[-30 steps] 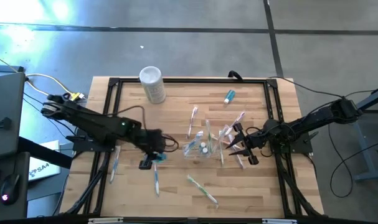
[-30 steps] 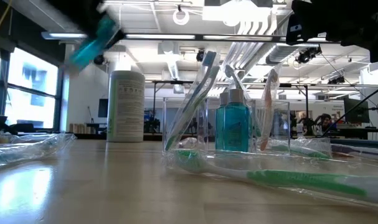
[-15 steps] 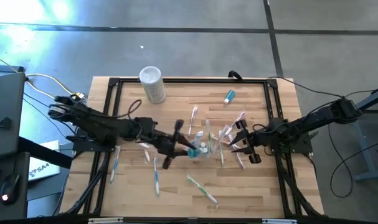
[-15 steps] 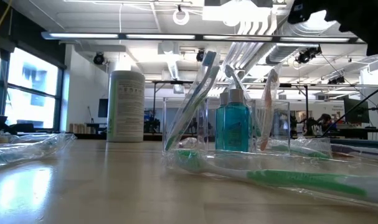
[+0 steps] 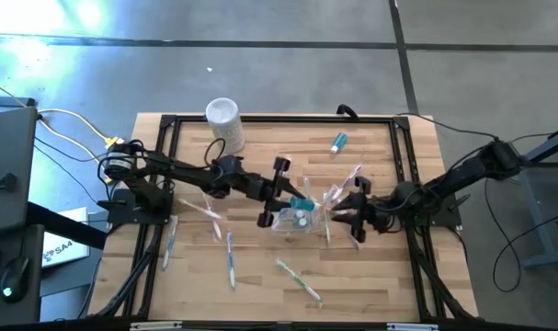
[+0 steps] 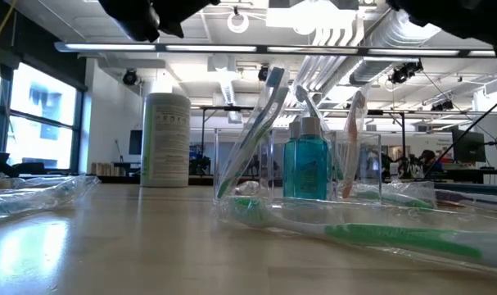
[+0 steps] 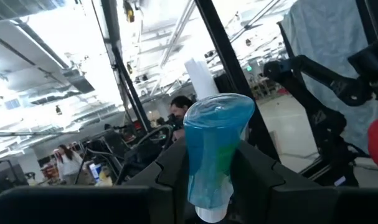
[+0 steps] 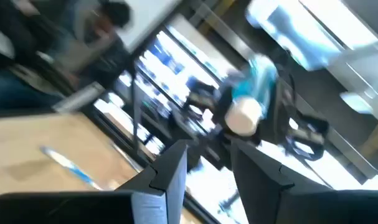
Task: Pick & Place toothbrushing station
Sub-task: Put the blue mouthwash into the middle section of the transparent organizer
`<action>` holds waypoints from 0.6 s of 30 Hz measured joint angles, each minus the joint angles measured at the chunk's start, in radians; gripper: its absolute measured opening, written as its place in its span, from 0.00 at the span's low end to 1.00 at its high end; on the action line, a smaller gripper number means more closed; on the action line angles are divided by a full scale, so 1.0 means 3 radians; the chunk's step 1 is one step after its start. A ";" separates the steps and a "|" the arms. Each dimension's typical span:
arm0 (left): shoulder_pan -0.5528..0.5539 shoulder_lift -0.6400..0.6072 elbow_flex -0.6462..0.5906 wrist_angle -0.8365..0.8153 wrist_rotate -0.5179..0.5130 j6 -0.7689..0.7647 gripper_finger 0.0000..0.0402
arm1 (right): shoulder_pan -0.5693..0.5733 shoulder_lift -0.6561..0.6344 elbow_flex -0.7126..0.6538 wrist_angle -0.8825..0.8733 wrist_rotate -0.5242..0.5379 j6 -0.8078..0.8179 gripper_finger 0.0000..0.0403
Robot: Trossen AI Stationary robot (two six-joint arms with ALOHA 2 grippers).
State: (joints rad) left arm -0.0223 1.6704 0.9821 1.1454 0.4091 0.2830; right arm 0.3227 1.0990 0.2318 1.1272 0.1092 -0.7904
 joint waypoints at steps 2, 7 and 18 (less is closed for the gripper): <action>-0.0004 0.0002 0.0001 0.0002 0.0001 0.0000 0.23 | 0.0064 0.0101 0.0091 -0.0027 0.0257 -0.0001 0.30; -0.0014 0.0007 0.0001 -0.0003 0.0017 0.0002 0.23 | 0.0153 0.0316 0.0301 -0.0187 0.0596 -0.0003 0.31; -0.0014 0.0007 0.0001 -0.0024 0.0118 -0.0001 0.23 | 0.0280 0.0502 0.0596 -0.0253 0.0954 -0.0186 0.62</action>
State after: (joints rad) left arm -0.0265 1.6726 0.9825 1.1381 0.4444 0.2826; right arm 0.4067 1.2495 0.4105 1.0512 0.3955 -0.8462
